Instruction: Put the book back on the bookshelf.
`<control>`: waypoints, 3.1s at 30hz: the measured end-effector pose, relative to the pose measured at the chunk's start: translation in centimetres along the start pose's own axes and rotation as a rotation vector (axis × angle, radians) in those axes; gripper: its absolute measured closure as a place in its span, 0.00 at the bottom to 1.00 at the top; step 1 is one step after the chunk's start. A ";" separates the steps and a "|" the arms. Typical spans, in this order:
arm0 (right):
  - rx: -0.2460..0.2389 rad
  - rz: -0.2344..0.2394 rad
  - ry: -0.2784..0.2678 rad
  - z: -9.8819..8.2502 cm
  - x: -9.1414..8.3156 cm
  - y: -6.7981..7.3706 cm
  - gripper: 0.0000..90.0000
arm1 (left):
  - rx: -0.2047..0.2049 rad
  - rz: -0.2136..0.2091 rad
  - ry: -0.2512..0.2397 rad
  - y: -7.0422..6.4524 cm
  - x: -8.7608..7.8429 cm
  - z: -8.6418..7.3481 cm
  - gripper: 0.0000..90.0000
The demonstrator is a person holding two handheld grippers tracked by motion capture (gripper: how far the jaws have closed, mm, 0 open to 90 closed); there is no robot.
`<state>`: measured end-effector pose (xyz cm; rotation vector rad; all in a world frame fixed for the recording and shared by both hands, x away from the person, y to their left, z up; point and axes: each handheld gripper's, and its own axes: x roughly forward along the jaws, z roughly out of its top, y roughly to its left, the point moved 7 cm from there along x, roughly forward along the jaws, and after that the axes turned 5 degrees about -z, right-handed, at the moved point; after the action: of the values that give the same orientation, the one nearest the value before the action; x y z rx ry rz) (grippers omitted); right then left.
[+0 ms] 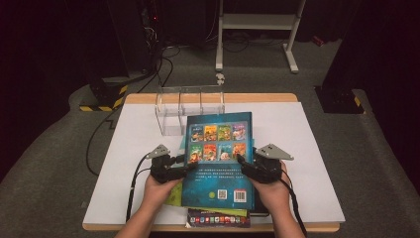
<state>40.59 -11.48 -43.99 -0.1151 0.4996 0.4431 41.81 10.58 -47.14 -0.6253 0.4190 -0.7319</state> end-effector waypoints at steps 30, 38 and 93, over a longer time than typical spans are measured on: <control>-0.088 0.024 -0.044 4.5 1.7 5.6 0.52 | 0.047 0.077 -0.139 2.3 -4.6 5.0 0.50; -0.101 0.034 -0.077 5.7 1.8 6.4 0.54 | 0.061 0.088 -0.180 2.1 -5.3 5.8 0.53; -0.159 0.028 -0.239 9.0 -0.6 9.0 0.65 | 0.210 0.105 -0.312 0.7 -8.5 8.5 0.66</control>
<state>40.14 -1.71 -35.79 -0.2056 0.2310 0.5168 41.13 20.31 -40.08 -0.5042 0.0840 -0.5571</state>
